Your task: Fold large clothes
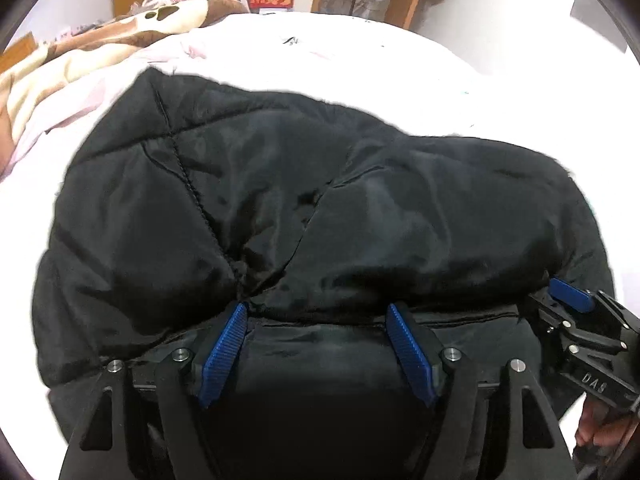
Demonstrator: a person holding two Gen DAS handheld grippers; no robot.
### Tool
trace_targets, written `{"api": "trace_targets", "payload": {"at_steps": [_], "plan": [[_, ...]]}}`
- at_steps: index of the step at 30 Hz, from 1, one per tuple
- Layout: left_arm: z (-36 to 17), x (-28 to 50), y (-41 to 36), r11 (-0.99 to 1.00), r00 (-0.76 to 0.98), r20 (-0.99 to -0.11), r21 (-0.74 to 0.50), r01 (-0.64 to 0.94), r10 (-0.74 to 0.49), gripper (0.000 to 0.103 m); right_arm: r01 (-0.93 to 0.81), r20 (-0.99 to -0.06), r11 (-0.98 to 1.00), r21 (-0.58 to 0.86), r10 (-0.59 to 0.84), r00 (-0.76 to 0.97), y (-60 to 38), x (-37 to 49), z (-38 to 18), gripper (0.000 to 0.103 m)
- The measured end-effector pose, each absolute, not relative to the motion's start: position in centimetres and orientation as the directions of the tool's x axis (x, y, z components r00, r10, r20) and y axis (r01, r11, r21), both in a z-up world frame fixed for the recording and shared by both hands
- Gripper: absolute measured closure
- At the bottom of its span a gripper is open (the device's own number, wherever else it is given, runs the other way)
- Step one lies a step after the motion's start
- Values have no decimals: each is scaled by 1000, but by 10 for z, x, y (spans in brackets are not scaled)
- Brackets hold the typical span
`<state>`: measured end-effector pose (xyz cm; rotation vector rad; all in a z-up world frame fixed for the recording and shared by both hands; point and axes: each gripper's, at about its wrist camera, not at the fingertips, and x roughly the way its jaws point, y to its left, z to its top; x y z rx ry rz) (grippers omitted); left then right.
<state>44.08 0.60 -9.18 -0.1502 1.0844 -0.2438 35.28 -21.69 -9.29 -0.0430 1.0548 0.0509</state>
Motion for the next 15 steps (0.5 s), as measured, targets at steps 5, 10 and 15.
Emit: {"api": "trace_targets", "payload": {"at_steps": [5,10,15], "plan": [[-69,423,48,983,528,-829,-157,94,-183,31,-14,-806,1000,-21,-9,591,-253,322,-45,37],[-102,423,67,987,493,-855,-132,87,-158,31,44,-837,997,-61,-75,542,-286,318,-68,37],[-129,435,64,994,487,-866,-93,64,-112,30,28,-841,994,-103,-102,532,-282,322,-100,36]]}}
